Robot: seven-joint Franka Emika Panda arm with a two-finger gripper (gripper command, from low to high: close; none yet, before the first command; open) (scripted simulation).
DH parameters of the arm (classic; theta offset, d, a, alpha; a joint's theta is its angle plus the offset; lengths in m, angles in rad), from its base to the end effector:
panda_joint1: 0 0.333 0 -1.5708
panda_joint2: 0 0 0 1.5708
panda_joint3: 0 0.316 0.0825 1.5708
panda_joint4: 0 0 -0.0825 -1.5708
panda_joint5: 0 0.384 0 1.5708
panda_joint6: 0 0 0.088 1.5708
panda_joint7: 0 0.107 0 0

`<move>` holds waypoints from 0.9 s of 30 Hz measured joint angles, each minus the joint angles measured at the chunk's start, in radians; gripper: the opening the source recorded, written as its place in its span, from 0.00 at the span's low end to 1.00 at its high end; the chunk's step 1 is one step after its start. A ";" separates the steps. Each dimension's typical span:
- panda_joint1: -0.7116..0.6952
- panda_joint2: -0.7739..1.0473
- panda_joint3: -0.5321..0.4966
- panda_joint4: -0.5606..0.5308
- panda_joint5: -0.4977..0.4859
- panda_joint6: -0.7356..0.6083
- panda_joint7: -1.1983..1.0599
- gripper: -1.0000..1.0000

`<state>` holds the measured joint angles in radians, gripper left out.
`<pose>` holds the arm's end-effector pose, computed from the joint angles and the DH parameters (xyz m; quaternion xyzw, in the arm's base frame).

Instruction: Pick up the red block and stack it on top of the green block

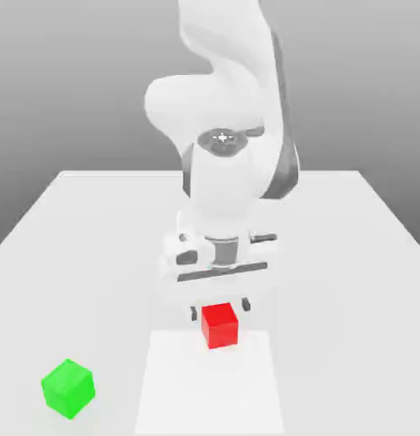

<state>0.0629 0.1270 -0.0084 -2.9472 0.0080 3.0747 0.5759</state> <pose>0.3177 0.0165 0.1515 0.9652 -0.2616 0.0003 0.0002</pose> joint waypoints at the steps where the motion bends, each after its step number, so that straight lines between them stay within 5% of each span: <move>1: -0.004 0.026 0.004 0.003 0.001 0.023 -0.001 0.00; 8: -0.007 0.028 0.005 0.004 -0.004 0.024 0.003 0.00; 17: 0.000 -0.250 -0.019 -0.021 -0.014 -0.230 0.000 0.00; 27: -0.189 -0.092 -0.167 0.316 0.043 -0.412 -0.274 0.00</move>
<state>-0.1264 0.0353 -0.1757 -2.6314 0.0513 2.6628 0.3015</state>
